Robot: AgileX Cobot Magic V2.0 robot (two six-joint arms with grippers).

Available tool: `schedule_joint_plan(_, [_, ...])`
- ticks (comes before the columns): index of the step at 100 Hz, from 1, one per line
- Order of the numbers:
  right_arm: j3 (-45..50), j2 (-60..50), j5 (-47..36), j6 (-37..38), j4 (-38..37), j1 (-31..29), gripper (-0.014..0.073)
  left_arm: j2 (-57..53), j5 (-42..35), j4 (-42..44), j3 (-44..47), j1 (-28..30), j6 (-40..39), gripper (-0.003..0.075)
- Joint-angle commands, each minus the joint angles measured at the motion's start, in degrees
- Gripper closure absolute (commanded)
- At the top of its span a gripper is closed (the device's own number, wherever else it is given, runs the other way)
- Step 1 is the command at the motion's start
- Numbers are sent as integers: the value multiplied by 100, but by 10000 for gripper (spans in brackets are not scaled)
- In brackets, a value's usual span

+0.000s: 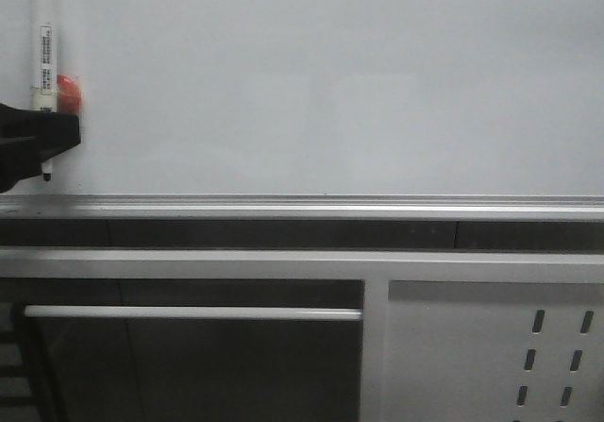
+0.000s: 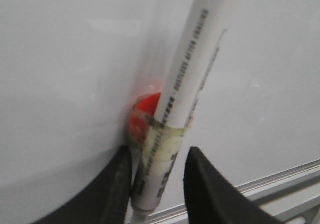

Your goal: Write number 1 on whiteboard

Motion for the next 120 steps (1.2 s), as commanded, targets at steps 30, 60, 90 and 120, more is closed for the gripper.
schedule_joint_plan(30, [-134, 86, -424, -41, 21, -9, 665, -112, -1285, 1008, -123, 20, 2, 739])
schedule_joint_plan(60, [-134, 157, 320, -396, 192, -9, 665, -226, -763, 2178, -123, 20, 2, 739])
schedule_joint_plan(90, [-134, 609, 820, -1996, 2032, -9, 665, -1217, 1125, 3427, -132, 20, -347, 739])
schedule_joint_plan(120, [-134, 1475, 1217, -2097, 2807, 306, 665, -2635, 2633, 4658, -280, -40, -1903, 739])
